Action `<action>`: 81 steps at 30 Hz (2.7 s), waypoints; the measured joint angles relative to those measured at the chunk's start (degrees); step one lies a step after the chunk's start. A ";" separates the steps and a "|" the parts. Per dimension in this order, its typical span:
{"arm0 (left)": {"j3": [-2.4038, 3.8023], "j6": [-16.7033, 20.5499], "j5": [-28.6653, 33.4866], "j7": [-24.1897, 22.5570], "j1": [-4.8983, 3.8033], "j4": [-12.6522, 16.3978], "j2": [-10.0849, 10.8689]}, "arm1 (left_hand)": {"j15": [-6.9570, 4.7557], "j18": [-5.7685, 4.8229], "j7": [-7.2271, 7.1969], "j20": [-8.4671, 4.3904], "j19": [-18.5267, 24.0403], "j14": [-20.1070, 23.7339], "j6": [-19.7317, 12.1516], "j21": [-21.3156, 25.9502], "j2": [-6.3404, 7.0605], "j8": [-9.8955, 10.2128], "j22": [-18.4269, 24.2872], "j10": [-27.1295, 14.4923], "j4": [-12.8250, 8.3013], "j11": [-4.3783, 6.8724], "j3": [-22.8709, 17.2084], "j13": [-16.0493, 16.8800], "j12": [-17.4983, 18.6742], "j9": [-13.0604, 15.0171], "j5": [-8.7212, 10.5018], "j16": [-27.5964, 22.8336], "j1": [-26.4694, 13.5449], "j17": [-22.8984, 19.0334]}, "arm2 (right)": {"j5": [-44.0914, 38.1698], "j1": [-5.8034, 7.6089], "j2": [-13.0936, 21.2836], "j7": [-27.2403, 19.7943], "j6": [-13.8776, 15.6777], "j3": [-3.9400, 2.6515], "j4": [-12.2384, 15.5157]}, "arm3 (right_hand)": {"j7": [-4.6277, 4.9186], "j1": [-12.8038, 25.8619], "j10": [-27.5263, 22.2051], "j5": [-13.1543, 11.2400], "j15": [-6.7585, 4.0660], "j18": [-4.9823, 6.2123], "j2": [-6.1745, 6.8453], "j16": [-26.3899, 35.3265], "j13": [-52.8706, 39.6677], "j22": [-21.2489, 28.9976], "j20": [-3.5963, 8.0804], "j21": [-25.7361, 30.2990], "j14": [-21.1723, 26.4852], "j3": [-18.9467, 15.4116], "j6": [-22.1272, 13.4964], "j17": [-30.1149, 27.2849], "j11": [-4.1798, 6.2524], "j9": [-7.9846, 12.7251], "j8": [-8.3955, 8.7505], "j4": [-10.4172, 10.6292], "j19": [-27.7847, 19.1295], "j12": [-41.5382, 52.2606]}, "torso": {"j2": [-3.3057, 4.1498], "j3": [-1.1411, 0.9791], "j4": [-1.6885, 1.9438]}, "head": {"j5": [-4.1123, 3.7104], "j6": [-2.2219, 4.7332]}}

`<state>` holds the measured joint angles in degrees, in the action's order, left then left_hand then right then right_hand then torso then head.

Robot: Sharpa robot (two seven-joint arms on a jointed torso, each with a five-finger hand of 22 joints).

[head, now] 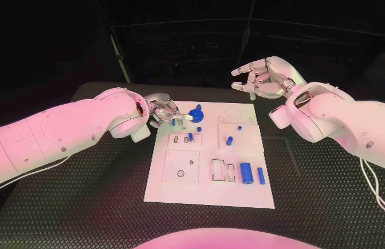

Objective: Assemble the parts on the task board

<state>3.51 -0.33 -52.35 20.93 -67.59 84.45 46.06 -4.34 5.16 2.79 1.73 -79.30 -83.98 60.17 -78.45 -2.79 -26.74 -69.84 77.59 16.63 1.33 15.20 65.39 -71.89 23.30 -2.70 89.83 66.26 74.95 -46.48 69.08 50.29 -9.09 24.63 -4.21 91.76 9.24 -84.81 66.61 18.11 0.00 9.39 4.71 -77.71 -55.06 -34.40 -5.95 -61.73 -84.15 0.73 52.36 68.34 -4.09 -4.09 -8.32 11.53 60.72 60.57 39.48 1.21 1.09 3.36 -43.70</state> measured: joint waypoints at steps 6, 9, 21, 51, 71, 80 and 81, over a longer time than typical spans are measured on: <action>-0.47 -2.81 -5.46 4.32 -0.96 -2.24 -3.27 | 0.00 -0.45 0.17 0.21 -0.20 0.00 -1.43 -0.86 0.00 -1.58 -1.39 -0.21 0.04 -0.21 0.67 1.09 -0.92 2.38 0.00 0.00 0.00 -0.01 | 1.16 0.15 -0.34 0.03 -0.10 -0.02 -0.78 | -0.11 0.00 -0.52 1.44 0.00 -0.01 0.00 0.84 0.98 1.25 0.22 1.01 0.00 -0.01 -0.11 -0.85 0.11 0.05 -0.11 -0.30 -0.22 -0.79 | -0.34 -0.18 0.01 | 0.05 -0.23; -0.81 -3.55 -6.79 5.33 -1.37 -3.01 -4.50 | 0.01 -0.42 0.17 0.21 -0.20 0.00 -1.83 -1.11 0.11 -1.97 -1.96 -0.21 0.04 -0.21 0.67 1.47 -1.11 3.05 0.00 0.00 0.11 -0.01 | 1.28 0.18 -0.56 0.15 -0.20 -0.02 -0.98 | -0.18 0.00 -0.64 2.25 0.00 -0.01 0.00 1.16 1.33 1.70 0.23 1.24 0.00 0.15 -0.19 -1.09 0.17 0.09 -0.11 -0.47 -0.23 -0.98 | -0.34 -0.18 0.02 | 0.09 -0.28; -4.18 -6.61 -10.16 7.53 -3.55 -6.41 -8.73 | 0.01 -0.39 0.17 0.23 -0.58 0.01 -2.23 -1.33 0.06 -2.21 -2.29 -0.21 0.04 -0.21 0.66 1.51 -1.11 3.62 0.00 0.00 0.52 -0.01 | 1.04 0.21 -1.48 0.87 -0.71 -0.02 -1.73 | 0.02 0.00 -0.82 3.07 0.00 -0.02 0.00 1.50 1.91 2.48 0.03 1.84 0.01 0.33 -0.40 -1.62 -0.01 0.10 -0.11 -0.64 -0.43 -1.40 | -0.34 -0.11 0.09 | 0.26 -0.43; -5.96 -11.95 -11.27 8.74 -4.19 -9.64 -12.80 | 0.03 -0.36 0.18 0.23 -0.58 0.02 -2.64 -1.80 -0.92 -3.06 -3.16 -0.21 0.04 -0.21 0.66 1.93 -1.34 5.04 0.00 0.00 1.49 -0.02 | 0.24 0.21 -2.64 1.82 -1.82 -0.01 -2.73 | 0.02 0.00 -1.22 3.35 0.00 -0.03 0.01 2.38 2.53 3.68 0.22 2.62 0.01 0.33 -0.40 -2.65 -0.01 0.09 -0.11 -0.64 -1.04 -1.87 | -0.22 -0.09 0.01 | 0.40 -1.10; -5.99 -14.74 -11.36 9.02 -4.20 -10.29 -13.34 | 0.03 -1.21 0.18 0.44 -0.77 0.02 -3.06 -1.99 -1.31 -3.71 -3.55 -0.22 -0.13 -0.22 0.50 2.25 -1.57 6.39 0.00 0.00 2.95 -0.03 | 0.17 0.21 -3.13 2.00 -2.53 0.00 -3.15 | 0.02 0.00 -1.43 3.35 0.01 -0.03 0.01 2.63 2.71 4.22 0.01 3.01 0.01 0.34 -0.40 -3.11 0.20 0.09 -0.11 -0.64 -1.24 -2.10 | -0.23 -0.06 0.03 | 0.38 -1.59; -6.00 -15.43 -11.38 9.12 -4.20 -10.62 -13.69 | 0.04 -1.21 -0.03 0.44 -0.77 0.02 -3.27 -2.21 -2.10 -4.07 -3.69 -0.32 -0.84 -0.32 -0.22 2.32 -1.57 7.32 0.00 0.00 4.96 -0.03 | 0.15 0.21 -3.31 2.02 -2.78 0.00 -3.30 | -0.15 0.00 -1.42 3.63 0.01 -0.04 0.01 2.63 2.78 4.32 0.20 3.01 0.01 0.34 -0.57 -3.11 0.20 0.08 -0.11 -0.64 -1.44 -2.10 | -0.23 -0.06 0.04 | 0.35 -1.77; -6.00 -15.48 -11.38 9.12 -4.20 -10.62 -13.74 | 0.03 -1.21 0.01 0.44 -0.77 0.02 -3.30 -2.21 -2.22 -4.07 -3.71 -0.32 -0.98 -0.32 -0.42 2.40 -1.57 7.39 0.00 0.00 5.08 -0.03 | 0.15 0.21 -3.34 2.02 -2.80 0.00 -3.31 | -0.15 0.00 -1.42 3.63 0.01 -0.04 0.01 2.63 2.78 4.32 0.20 3.01 0.01 0.34 -0.57 -3.11 0.20 0.08 -0.11 -0.63 -1.44 -2.10 | -0.23 -0.06 0.04 | 0.35 -1.77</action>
<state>-2.49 -15.81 -63.73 30.06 -71.79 73.83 32.32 -4.30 3.95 2.80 2.17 -80.07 -83.96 56.87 -80.66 -5.01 -30.82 -73.55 77.27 15.65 1.01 14.78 67.79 -73.45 30.69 -2.70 89.82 71.34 74.92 -46.32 69.29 46.95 -7.07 21.83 -4.21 88.45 9.09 -84.81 65.19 21.73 0.00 9.35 4.72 -75.08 -52.28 -30.08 -5.75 -58.72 -84.14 1.07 51.79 65.23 -3.89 -4.01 -8.43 10.89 59.28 58.47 39.26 1.15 1.13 3.71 -45.47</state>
